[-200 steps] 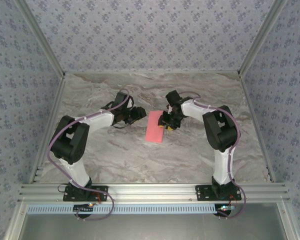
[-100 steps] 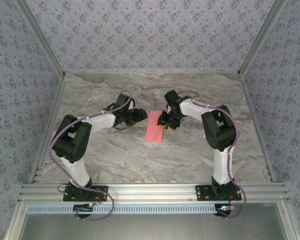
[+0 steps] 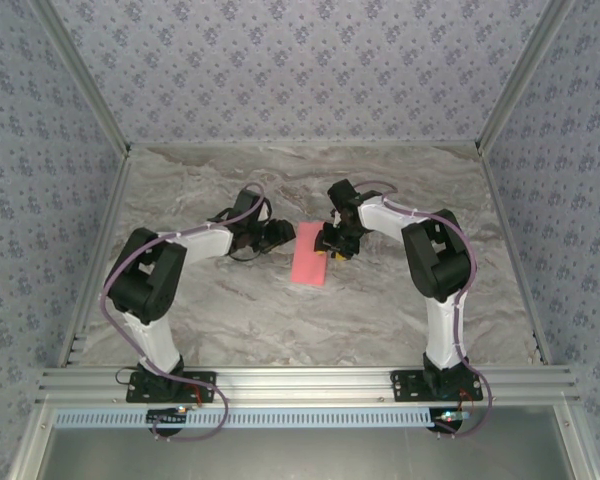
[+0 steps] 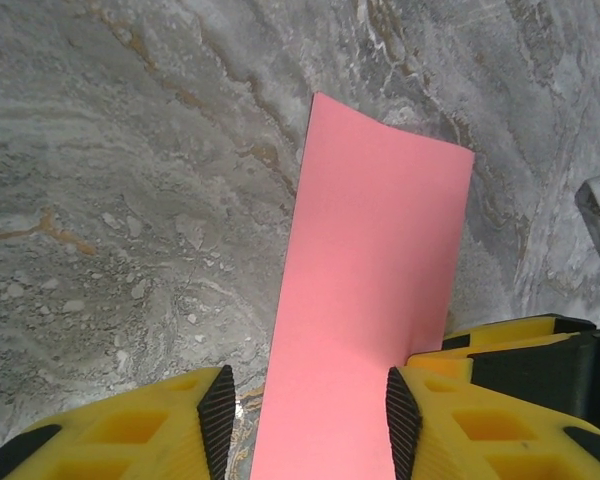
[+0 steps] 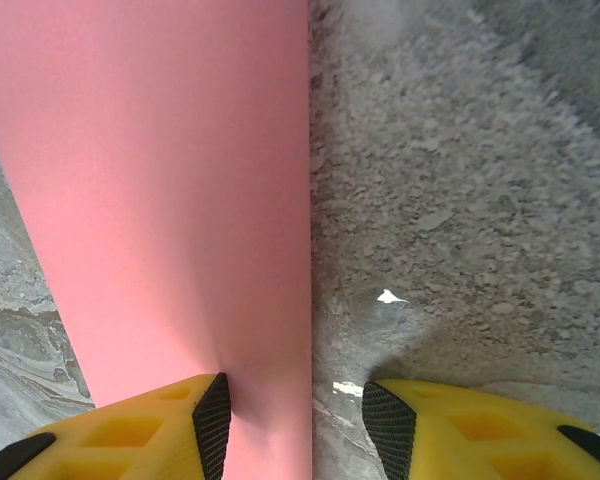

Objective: Fold a paper plane with a square sheet of paper (pick it up from the middle)
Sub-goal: Hold the square sheet of paper at the center of the table.

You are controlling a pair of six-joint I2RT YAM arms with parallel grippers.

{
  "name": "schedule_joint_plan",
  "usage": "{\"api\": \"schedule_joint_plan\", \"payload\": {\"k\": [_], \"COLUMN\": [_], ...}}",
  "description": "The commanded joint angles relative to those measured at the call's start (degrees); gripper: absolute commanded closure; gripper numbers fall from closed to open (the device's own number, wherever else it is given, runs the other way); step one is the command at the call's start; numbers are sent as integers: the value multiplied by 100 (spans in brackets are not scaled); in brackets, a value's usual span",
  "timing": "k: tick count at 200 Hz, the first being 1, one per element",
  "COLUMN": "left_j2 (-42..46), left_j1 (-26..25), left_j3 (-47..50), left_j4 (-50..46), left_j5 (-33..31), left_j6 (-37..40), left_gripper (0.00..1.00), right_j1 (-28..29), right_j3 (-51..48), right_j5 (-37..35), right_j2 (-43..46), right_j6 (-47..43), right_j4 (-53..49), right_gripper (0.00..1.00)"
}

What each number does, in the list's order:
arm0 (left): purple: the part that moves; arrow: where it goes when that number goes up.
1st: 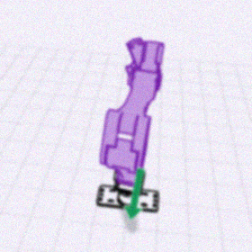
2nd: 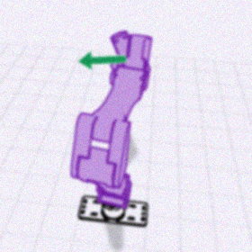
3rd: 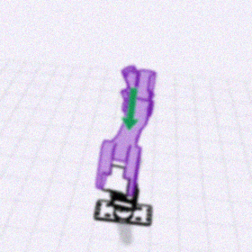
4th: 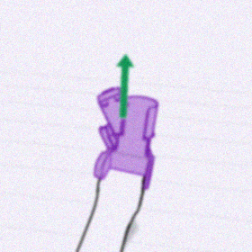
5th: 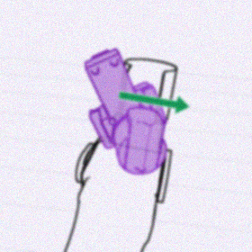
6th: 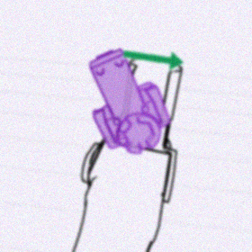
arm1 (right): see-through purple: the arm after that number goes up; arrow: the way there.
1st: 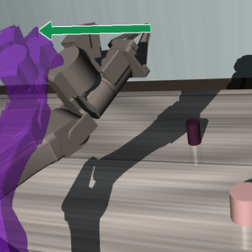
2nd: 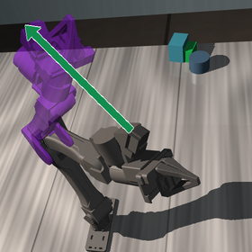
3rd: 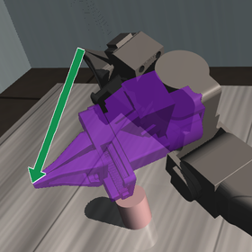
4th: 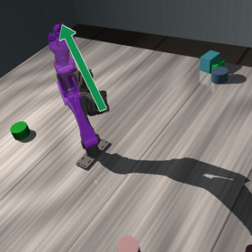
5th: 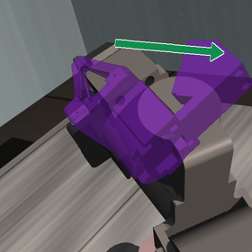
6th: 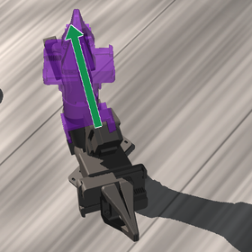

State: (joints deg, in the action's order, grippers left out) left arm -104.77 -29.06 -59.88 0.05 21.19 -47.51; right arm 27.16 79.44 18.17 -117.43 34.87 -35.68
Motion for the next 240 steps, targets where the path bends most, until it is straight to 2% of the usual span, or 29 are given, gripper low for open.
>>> {"api": "schedule_joint_plan", "payload": {"k": [1, 63, 142, 240], "left_j2": [-152, -328, -538, -698], "left_j1": [-93, -179, -294, -369], "left_j3": [-98, -226, -423, -516], "left_j4": [117, 230, 180, 109], "left_j5": [254, 595, 808, 826], "left_j6": [17, 39, 83, 108], "left_gripper": [57, 67, 70, 72], "right_j1": [43, 0, 44, 45], "right_j3": [-438, -465, -466, -511], "right_j5": [-849, -886, -886, -982], "right_j2": [-834, -874, -914, -931], "right_j6": [-93, 46, 11, -59], "right_j4": [-273, -282, -292, -297], "right_gripper": [52, 52, 50, 55]}}
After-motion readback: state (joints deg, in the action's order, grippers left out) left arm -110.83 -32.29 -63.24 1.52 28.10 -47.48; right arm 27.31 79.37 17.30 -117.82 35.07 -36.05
